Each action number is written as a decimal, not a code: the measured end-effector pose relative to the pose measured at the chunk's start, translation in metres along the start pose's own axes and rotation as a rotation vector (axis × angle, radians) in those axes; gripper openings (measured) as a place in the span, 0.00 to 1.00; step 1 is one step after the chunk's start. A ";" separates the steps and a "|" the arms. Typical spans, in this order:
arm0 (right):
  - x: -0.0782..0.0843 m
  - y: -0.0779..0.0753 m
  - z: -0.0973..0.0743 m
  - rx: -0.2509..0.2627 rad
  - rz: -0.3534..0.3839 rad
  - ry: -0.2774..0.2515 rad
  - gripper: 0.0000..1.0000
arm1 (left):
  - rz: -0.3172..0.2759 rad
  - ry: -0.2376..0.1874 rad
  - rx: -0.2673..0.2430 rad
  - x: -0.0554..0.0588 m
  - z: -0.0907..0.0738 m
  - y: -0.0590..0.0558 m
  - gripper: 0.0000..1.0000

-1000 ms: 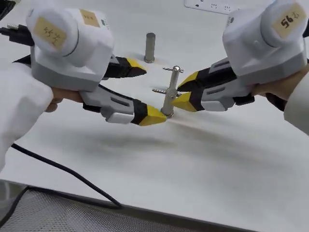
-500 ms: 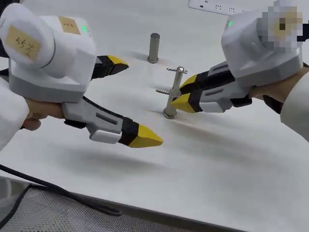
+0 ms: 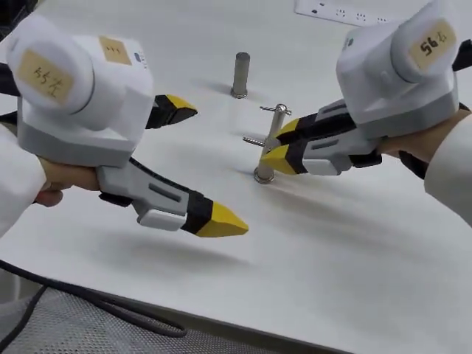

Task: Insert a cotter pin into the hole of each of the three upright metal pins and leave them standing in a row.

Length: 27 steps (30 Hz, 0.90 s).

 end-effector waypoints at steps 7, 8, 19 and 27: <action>0.001 0.003 -0.001 0.014 -0.008 -0.002 0.08 | 0.012 0.021 -0.011 0.002 0.002 -0.004 0.99; 0.002 0.002 -0.001 0.015 -0.022 -0.003 0.07 | 0.010 0.026 -0.009 0.002 0.002 -0.005 0.99; 0.014 -0.015 -0.027 -0.025 -0.098 -0.018 0.07 | -0.018 0.021 -0.023 0.001 0.002 -0.003 0.98; 0.031 -0.043 -0.046 0.010 -0.126 -0.001 0.07 | -0.032 0.029 -0.031 0.002 0.001 -0.006 0.98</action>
Point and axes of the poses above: the centre of the closed fingertips' face, and the gripper's own axes: z roughly forward along the fingers, y roughly to its left, x roughly out of its underside, the point moved 7 cm from there along -z, roughly backward along the fingers, and after that the axes turned 6 degrees about y, right-handed, at the moved point
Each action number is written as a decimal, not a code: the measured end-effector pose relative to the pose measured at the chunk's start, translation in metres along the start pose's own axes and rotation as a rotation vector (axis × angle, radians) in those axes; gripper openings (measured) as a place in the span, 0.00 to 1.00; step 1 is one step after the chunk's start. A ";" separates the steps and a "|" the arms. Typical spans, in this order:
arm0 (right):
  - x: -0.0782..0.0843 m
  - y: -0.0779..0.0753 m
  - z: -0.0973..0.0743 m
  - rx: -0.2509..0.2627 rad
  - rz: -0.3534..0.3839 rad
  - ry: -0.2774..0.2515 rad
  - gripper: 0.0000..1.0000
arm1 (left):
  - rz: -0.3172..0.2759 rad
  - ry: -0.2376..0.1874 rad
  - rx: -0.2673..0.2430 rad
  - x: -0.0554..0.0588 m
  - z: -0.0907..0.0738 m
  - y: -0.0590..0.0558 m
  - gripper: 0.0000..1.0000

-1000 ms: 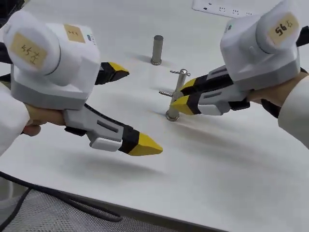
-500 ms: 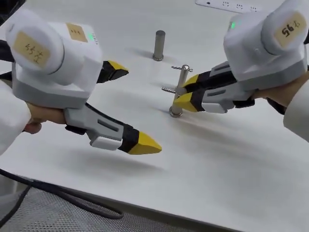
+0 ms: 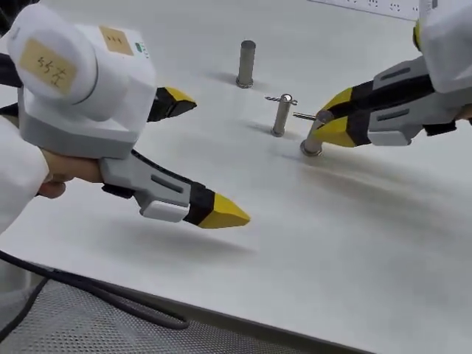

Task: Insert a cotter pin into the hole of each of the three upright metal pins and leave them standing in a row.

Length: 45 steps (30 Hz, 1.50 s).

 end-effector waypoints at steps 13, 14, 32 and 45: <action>0.010 -0.012 0.000 0.009 0.016 -0.007 0.07 | -0.061 -0.042 -0.019 -0.005 -0.006 0.004 0.96; 0.010 -0.011 0.001 0.007 0.015 -0.008 0.07 | -0.064 -0.046 -0.019 -0.006 -0.007 0.003 0.96; 0.013 -0.018 0.003 -0.019 0.033 -0.012 0.08 | -0.083 -0.046 -0.042 -0.006 -0.009 0.005 0.96; 0.016 -0.025 0.005 -0.012 0.025 -0.017 0.09 | -0.117 -0.041 -0.017 -0.005 -0.003 -0.007 0.95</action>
Point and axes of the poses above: the centre of the closed fingertips' face, and the gripper's own axes: z roughly forward along the fingers, y roughly to its left, x roughly out of its underside, the point moved 7 cm from there along -z, roughly backward along the fingers, and after that the axes turned 6 degrees about y, right-handed, at the moved point
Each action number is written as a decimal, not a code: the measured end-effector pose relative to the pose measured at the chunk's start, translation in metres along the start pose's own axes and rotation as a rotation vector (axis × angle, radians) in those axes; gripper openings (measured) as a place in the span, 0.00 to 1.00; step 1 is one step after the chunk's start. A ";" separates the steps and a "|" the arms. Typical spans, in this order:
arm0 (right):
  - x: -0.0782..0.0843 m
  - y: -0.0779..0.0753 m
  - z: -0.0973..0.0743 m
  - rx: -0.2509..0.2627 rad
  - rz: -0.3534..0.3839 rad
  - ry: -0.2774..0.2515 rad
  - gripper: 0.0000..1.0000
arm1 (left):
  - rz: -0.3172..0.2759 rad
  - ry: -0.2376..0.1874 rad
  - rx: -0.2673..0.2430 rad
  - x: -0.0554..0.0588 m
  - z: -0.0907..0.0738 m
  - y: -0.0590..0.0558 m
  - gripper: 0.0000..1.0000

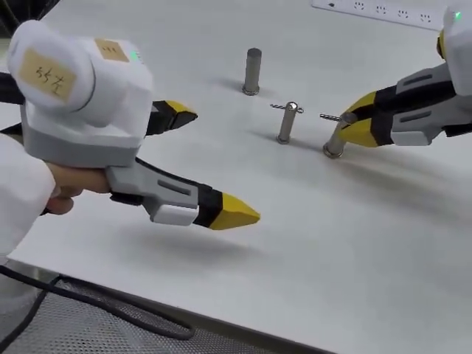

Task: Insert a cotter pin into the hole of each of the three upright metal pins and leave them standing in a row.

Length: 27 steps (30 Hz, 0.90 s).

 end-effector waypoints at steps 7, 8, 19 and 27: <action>0.002 0.001 0.001 0.007 0.024 0.003 0.10 | -0.014 0.009 0.000 0.007 -0.002 0.002 0.95; 0.002 0.001 0.001 0.006 0.030 0.001 0.11 | -0.016 0.009 -0.001 0.008 -0.003 0.003 0.95; 0.004 0.008 -0.009 0.029 0.062 -0.010 0.13 | -0.011 -0.003 -0.023 0.006 -0.009 0.009 0.95; -0.002 0.019 -0.035 0.113 0.131 -0.069 0.14 | -0.023 -0.018 -0.046 0.003 -0.016 0.011 0.99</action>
Point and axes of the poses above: the centre of the closed fingertips' face, and the gripper's own axes: z roughly forward along the fingers, y roughly to its left, x roughly out of its underside, the point moved 7 cm from there along -z, roughly backward along the fingers, and after that the axes turned 6 degrees about y, right-handed, at the moved point
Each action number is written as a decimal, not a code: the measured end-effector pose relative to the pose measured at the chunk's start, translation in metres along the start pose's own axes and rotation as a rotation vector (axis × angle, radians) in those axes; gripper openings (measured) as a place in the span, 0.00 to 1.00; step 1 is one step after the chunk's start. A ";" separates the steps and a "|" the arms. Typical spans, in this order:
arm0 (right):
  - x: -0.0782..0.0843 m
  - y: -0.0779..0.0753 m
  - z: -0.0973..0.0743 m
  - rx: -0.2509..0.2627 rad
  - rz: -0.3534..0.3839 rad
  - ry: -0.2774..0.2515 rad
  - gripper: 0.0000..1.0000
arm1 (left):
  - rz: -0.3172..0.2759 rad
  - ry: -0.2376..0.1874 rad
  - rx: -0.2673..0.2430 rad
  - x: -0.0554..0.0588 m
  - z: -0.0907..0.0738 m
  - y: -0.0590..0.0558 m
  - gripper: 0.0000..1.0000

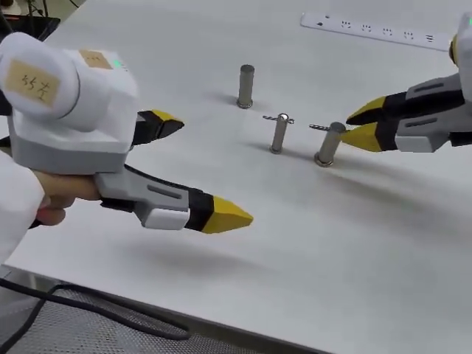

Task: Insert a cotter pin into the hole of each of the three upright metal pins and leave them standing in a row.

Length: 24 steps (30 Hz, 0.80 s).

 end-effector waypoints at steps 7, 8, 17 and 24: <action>0.003 0.025 -0.017 -0.008 0.078 -0.066 0.30 | -0.056 -0.025 -0.004 0.003 -0.006 -0.001 0.99; 0.004 0.030 -0.018 -0.013 0.085 -0.065 0.33 | -0.062 -0.035 -0.007 0.003 -0.008 -0.001 0.99; 0.011 0.051 -0.023 -0.002 0.160 -0.076 0.59 | -0.078 -0.080 -0.006 -0.004 -0.013 -0.004 0.99; 0.014 0.056 -0.029 0.077 0.221 -0.091 0.79 | -0.087 -0.096 -0.014 -0.004 -0.015 -0.004 0.99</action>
Point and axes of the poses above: the centre of the closed fingertips' face, and the gripper's own axes: z roughly forward along the fingers, y roughly to its left, x roughly out of its underside, the point moved 7 cm from there along -z, roughly backward along the fingers, and after that the axes turned 6 degrees about y, right-handed, at the moved point
